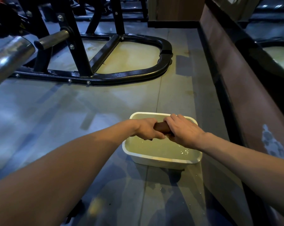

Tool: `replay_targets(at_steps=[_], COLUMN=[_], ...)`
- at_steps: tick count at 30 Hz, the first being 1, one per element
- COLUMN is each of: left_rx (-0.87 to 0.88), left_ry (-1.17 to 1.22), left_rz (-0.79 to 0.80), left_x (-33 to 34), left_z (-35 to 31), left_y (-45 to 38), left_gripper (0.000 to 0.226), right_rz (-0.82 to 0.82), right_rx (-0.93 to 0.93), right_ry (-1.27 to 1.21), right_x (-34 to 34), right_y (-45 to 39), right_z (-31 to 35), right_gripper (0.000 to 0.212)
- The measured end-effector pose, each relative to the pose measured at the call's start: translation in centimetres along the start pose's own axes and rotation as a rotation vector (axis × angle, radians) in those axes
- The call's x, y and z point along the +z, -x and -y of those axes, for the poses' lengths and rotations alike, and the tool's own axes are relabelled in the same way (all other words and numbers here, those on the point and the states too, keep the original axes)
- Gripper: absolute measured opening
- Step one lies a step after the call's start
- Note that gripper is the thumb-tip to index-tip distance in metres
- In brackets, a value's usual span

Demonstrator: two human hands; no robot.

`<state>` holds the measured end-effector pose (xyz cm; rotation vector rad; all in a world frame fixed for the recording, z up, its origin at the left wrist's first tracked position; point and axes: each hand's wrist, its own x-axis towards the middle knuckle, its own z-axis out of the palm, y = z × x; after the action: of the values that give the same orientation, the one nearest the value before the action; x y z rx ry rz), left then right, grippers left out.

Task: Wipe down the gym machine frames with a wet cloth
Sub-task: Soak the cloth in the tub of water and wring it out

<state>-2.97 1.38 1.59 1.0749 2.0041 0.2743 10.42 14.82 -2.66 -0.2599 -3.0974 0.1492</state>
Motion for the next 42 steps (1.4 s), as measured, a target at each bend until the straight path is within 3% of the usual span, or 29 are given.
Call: replay_targets(at_steps=[5,7,9,11,13,16,19,22,24,26,28,30,34,37,40,42], left_rx=[0.133,0.218,0.405,0.547,0.466,0.1,-0.02,-0.087,-0.125,-0.135,-0.101,-0.04,0.073,0.152,0.233,0.315], left_ry=[-0.508,-0.676,-0.847,-0.943,-0.79,-0.118,0.367,0.686,0.806,0.81,0.735,0.542,-0.136,-0.546,-0.676,-0.73], left_rz=[-0.268,-0.358,-0.453,-0.47,-0.436,-0.259,-0.185,0.031,0.23,0.314,0.282,0.154,-0.219,-0.374,-0.399,-0.412], left_x=[0.8,0.7,0.9,0.8,0.9,0.7,-0.2,-1.4,-1.7,-1.5,-1.0,-0.4,0.8,0.5,0.6,1.3], left_z=[0.8,1.2,2.2,2.9,2.9,1.8,1.7,1.7,1.6,1.4,1.1,0.7,0.4,0.4,1.0,1.4], left_y=[-1.0,-0.8,-0.8,-0.7,-0.4,-0.6,-0.4,0.6,1.1,1.3,1.0,0.3,-0.5,-0.1,0.1,0.2], left_gripper=[0.044,0.044,0.054,0.057,0.045,0.02,0.022,0.03,0.035,0.04,0.039,0.037,0.03,0.028,0.036,0.041], right_rz=[0.046,0.136,0.259,0.365,0.338,0.057,-0.121,-0.152,-0.202,-0.209,-0.129,-0.006,0.159,0.297,0.554,0.617], right_rx=[0.093,0.2,0.309,0.377,0.4,0.268,-0.007,-0.038,-0.059,-0.132,-0.103,0.021,0.214,0.316,0.358,0.355], right_ry=[-0.002,-0.27,-0.706,-0.957,-0.971,-0.485,-0.102,-0.009,-0.106,-0.248,-0.315,-0.325,-0.452,-0.683,-0.829,-0.851], right_x=[-0.1,-0.6,-1.3,-1.5,-0.9,0.5,1.5,1.8,1.6,1.4,0.7,-0.1,-0.6,-0.4,-1.3,-1.2], right_y=[-0.4,-0.5,-0.4,-0.4,-0.6,-0.3,0.6,0.7,0.5,0.5,0.2,-0.4,-1.4,-2.1,-2.3,-1.9], right_z=[0.5,0.7,1.1,1.1,1.1,0.8,0.4,0.8,0.8,0.3,-0.2,-0.5,0.6,1.4,0.9,0.8], right_gripper=[0.037,0.043,0.051,0.052,0.048,0.063,0.089,0.103,0.09,0.059,0.034,0.028,0.009,0.012,0.017,0.015])
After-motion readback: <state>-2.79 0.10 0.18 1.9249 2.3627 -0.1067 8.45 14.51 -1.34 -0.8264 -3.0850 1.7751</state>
